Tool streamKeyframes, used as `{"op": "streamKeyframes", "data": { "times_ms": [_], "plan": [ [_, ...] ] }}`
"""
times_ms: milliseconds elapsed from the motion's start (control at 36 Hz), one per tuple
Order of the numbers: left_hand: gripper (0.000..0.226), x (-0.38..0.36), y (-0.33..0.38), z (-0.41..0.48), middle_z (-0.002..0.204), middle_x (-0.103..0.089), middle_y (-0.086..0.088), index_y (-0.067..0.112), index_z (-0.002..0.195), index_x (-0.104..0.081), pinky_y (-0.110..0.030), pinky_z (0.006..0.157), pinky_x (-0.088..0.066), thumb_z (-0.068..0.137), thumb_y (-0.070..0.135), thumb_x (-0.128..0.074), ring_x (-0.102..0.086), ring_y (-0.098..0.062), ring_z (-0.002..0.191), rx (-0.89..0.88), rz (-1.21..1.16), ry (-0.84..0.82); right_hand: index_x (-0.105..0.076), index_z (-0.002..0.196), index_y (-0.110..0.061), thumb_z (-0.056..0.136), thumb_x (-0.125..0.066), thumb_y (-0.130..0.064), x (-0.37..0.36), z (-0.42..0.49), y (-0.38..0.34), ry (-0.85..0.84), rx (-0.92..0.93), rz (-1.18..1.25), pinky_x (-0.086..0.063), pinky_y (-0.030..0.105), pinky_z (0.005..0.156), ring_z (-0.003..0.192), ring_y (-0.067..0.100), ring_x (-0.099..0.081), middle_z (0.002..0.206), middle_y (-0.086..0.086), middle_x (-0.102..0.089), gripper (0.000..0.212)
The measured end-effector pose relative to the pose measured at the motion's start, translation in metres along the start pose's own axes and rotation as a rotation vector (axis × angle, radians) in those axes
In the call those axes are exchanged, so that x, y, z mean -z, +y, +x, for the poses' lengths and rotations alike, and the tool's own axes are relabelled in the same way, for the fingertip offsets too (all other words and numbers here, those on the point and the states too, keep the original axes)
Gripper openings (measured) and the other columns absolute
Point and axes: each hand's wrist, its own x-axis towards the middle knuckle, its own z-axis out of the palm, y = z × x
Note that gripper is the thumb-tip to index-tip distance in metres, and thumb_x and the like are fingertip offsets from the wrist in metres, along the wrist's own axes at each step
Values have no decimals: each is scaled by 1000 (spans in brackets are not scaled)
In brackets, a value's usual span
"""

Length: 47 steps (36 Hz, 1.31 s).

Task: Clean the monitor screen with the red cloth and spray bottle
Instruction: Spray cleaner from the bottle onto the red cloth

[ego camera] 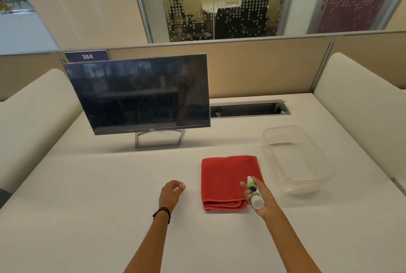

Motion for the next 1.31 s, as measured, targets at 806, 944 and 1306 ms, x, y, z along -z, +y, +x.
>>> {"op": "streamKeyframes", "data": {
  "times_ms": [806, 944, 1306],
  "plan": [
    [41, 2, 20, 11, 148, -36, -12, 7, 132, -39, -52, 113, -21, 97, 27, -41, -47, -29, 126, 33, 964, -321, -34, 134, -9, 95, -47, -15, 4, 12, 16, 332, 702, -1456, -42, 26, 78, 94, 26, -60, 113, 14, -61, 41],
    [42, 2, 23, 14, 145, -40, -13, 6, 133, -37, -50, 113, -22, 97, 26, -40, -47, -28, 125, 25, 974, -319, -36, 121, -12, 94, -46, -15, 5, 15, 14, 345, 733, -1457, -42, 27, 66, 75, 23, -58, 93, 11, -63, 29],
    [37, 7, 29, 19, 129, -55, -13, 4, 125, -44, -44, 108, -33, 96, 28, -43, -50, -29, 120, 12, 926, -299, -36, 130, -13, 96, -47, -25, 2, 17, 7, 276, 724, -1447, -49, 38, 87, 104, 31, -61, 120, 13, -60, 38]
  ]
}}
